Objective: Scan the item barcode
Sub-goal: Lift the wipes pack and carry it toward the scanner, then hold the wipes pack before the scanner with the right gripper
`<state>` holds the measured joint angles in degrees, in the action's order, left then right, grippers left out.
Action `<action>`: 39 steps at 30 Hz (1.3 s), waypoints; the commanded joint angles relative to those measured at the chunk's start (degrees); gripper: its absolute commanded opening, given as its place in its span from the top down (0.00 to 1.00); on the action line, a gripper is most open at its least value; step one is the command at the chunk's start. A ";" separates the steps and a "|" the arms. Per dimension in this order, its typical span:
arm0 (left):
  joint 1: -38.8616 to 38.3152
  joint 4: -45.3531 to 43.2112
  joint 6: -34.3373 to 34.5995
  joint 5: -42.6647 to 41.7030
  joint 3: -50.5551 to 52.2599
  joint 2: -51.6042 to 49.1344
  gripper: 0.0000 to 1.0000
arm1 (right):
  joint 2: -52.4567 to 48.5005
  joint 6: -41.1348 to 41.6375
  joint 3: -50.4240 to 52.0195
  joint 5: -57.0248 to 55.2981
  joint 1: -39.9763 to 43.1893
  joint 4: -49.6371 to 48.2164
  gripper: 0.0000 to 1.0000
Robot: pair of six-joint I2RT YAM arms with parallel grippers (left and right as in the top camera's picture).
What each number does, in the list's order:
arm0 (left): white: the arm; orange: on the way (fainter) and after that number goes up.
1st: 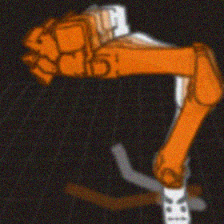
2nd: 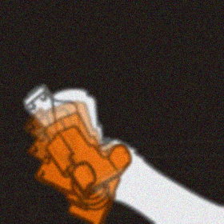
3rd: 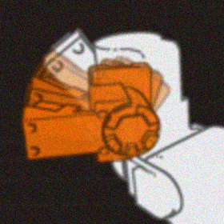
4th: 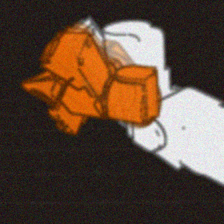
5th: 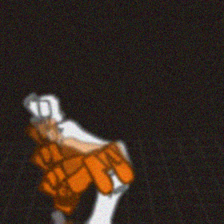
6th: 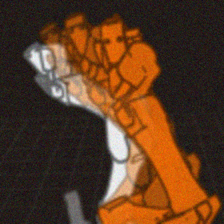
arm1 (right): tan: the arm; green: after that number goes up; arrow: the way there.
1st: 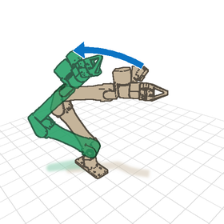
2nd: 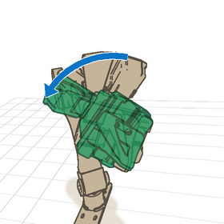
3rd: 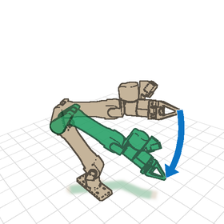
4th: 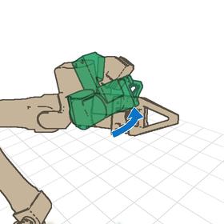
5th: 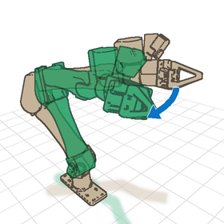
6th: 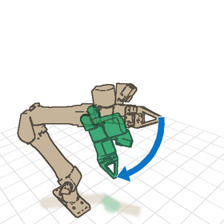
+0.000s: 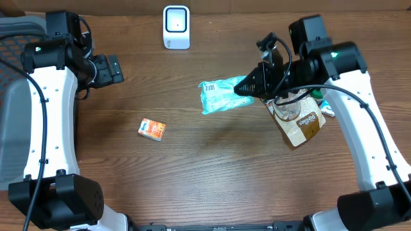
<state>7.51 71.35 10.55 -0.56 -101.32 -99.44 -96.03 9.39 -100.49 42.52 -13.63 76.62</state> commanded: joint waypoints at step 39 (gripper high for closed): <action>-0.13 -0.02 0.15 0.59 -0.39 -0.31 0.00 | -54.25 -81.35 -38.23 -63.54 -18.69 -72.37 0.96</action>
<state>7.51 71.33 10.52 -0.56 -101.32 -99.44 -149.51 -67.11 -137.82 -20.18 -32.27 5.45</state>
